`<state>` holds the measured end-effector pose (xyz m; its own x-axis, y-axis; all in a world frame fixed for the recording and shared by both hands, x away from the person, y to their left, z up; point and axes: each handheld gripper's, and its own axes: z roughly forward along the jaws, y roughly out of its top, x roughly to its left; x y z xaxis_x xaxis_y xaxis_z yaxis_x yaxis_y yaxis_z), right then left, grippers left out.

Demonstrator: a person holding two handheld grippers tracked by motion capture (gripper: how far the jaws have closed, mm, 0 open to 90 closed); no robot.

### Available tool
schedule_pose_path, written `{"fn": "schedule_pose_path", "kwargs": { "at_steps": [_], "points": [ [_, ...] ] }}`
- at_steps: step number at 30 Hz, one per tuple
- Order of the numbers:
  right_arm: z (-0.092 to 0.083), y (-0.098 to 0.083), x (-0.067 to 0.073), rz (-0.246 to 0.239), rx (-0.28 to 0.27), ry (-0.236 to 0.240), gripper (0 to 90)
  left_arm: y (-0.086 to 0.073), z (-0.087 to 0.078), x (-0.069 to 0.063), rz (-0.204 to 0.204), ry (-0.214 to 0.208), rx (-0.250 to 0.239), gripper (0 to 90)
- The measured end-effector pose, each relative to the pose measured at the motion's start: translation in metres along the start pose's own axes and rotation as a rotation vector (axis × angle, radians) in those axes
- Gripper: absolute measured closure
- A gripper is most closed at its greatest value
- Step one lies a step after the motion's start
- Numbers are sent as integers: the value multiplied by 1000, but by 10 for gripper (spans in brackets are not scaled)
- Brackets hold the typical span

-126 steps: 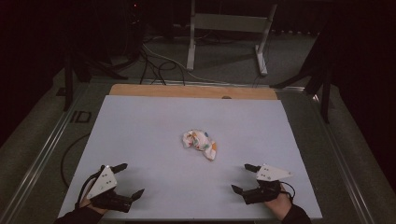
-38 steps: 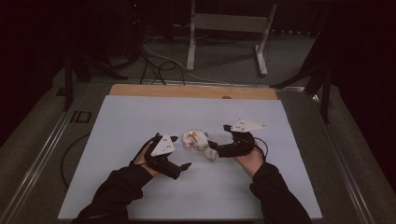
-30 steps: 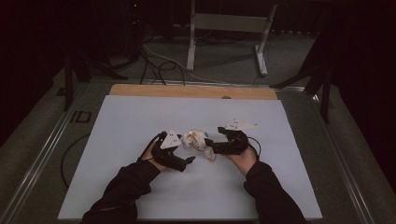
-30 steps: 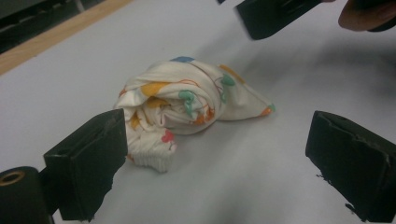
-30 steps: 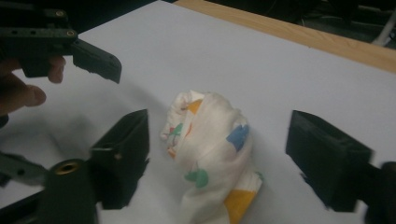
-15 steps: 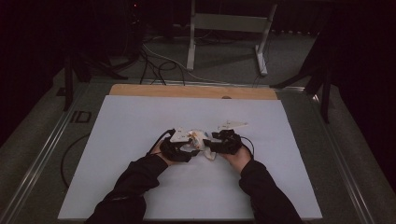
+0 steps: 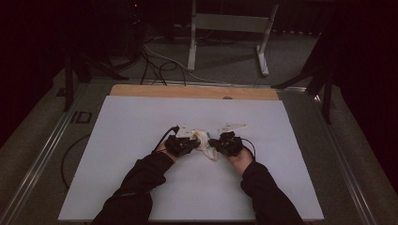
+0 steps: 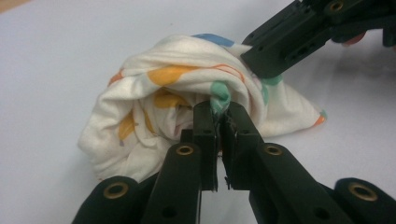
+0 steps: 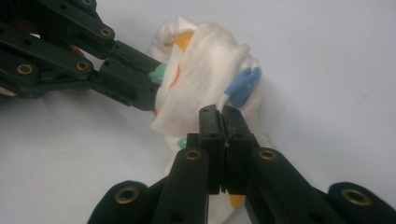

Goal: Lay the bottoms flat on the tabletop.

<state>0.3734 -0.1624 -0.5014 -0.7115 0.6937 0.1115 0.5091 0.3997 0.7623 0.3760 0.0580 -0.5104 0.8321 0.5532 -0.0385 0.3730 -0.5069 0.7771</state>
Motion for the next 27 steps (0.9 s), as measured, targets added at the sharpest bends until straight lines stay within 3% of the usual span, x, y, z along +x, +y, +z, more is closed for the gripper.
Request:
{"fn": "schedule_pose_path", "kwargs": {
  "at_steps": [11, 19, 27],
  "points": [
    [-17, 13, 3, -40, -60, -16, 895, 9, -22, 6, 11, 31, -24, 861],
    [-37, 29, -2, -9, -131, -21, 896, 21, -50, 15, 15, 60, -51, 864],
    [-60, 40, -11, -5, -181, -68, 896, 25, -82, 27, 9, 115, -72, 866]
  ]
}}
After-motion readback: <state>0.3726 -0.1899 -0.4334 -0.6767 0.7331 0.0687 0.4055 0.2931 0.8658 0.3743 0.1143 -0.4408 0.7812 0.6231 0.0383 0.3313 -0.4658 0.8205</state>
